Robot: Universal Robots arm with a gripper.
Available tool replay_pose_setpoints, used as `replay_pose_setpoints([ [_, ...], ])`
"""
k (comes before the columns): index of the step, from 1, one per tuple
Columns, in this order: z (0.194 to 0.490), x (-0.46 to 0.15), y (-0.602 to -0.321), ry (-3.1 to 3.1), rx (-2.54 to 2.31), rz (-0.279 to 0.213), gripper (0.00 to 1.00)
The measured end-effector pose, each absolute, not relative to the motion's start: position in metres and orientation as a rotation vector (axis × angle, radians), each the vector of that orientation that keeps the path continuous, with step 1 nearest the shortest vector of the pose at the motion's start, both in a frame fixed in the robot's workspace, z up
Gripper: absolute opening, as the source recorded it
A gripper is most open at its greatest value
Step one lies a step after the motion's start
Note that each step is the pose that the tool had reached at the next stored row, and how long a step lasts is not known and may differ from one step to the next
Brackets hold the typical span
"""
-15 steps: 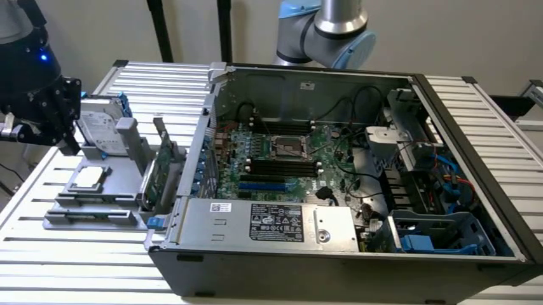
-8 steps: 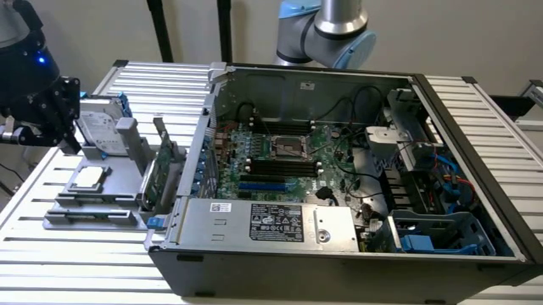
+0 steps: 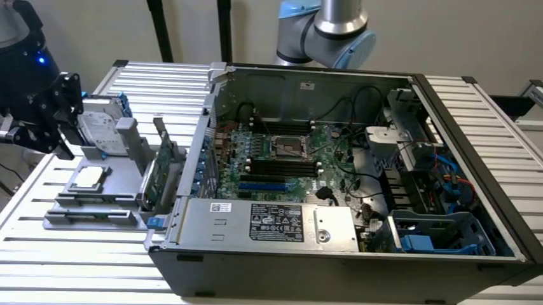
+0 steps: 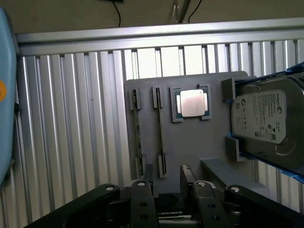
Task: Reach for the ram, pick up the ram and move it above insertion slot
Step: 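Pick up the ram and move it above insertion slot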
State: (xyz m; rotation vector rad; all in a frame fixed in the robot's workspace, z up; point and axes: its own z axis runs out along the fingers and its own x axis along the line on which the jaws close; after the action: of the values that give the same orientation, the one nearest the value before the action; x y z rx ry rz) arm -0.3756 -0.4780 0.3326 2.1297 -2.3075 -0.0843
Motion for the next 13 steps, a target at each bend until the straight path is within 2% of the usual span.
replay_pose_setpoints([
  [1,0.332,-0.376,-0.479,-2.306,2.131,-0.084,0.36],
  [13,0.311,-0.376,-0.492,-2.246,2.191,-0.087,0.36],
])
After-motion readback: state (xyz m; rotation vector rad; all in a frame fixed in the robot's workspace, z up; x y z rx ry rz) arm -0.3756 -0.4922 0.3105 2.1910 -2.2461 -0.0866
